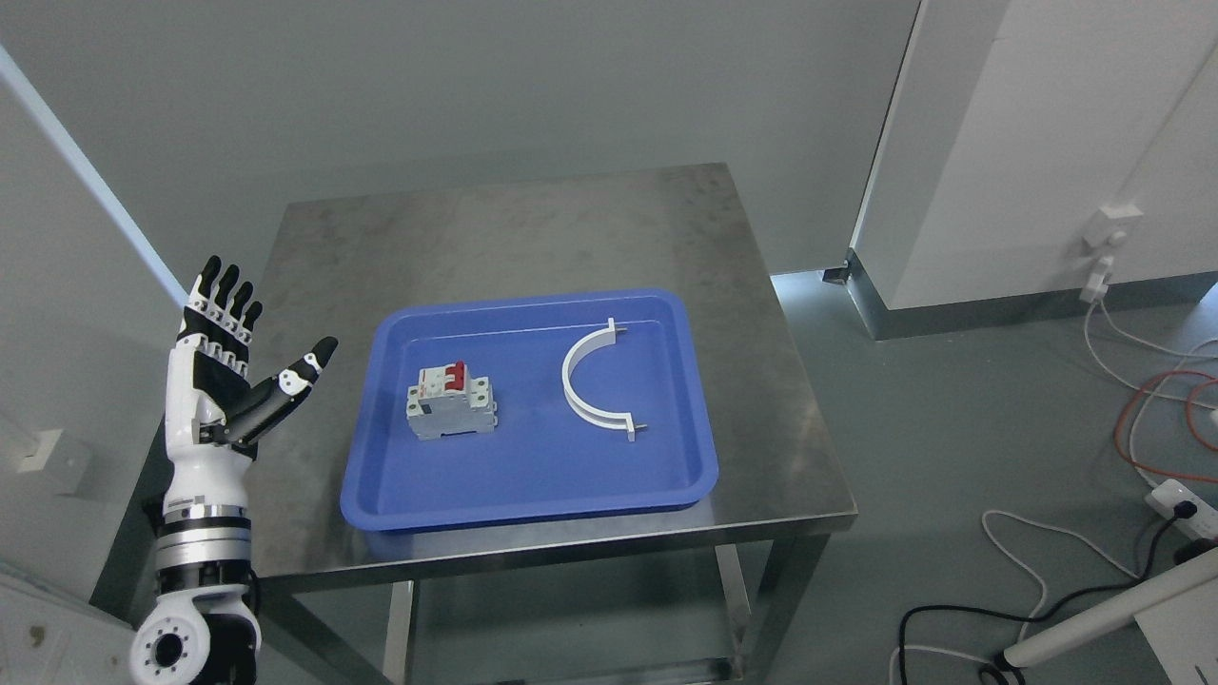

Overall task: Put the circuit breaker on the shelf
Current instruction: 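Reach the left hand toward the grey circuit breaker in the blue tray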

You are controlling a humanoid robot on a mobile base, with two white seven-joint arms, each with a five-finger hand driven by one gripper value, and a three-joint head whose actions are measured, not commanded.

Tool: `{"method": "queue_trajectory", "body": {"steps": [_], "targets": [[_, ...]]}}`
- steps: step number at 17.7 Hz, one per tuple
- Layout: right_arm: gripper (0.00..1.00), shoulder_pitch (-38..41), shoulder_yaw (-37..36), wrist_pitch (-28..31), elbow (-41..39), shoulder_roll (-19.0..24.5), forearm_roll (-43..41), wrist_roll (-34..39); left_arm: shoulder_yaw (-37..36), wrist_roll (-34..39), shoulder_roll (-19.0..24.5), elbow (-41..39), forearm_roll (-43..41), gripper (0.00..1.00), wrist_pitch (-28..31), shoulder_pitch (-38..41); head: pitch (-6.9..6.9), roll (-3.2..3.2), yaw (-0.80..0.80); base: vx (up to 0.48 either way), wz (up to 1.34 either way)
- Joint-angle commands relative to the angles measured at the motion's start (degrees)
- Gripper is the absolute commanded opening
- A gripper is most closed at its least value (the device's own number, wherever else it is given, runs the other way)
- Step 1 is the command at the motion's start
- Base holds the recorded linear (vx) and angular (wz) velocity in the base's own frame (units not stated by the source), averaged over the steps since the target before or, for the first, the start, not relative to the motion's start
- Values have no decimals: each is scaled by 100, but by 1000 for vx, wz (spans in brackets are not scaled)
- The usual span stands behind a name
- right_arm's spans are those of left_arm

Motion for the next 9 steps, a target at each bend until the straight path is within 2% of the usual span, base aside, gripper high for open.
{"method": "queue_trajectory", "body": {"steps": [1,2,4,6,8,9], "targets": [[100,0,114,68,0,-100,0,6,88,-22,94,4,-1,100,-4,-7,0,0,0,-60,110],[100,0,114,68,-9,-100,0,6,89,-39,94,13,-1,100,-4,-7,0,0,0,-60,110],[100,0,114,68,0,-100,0,-3,19,-336,554,22,8,100,-66,-16,0,0,0,-48,92],[100,0,114,68,0,-100,0,-3,-104,-1431,1117,118,8,100,-66,-147,0,0,0,-6,26],[100,0,114,68,0,-100,0,6,-463,-2749,1408,179,-53,100,-40,-384,0,0,0,11,-57],[100,0,114,68,0,-100,0,-3,-587,-3182,1540,310,-315,100,-31,-507,0,0,0,20,-74]]}}
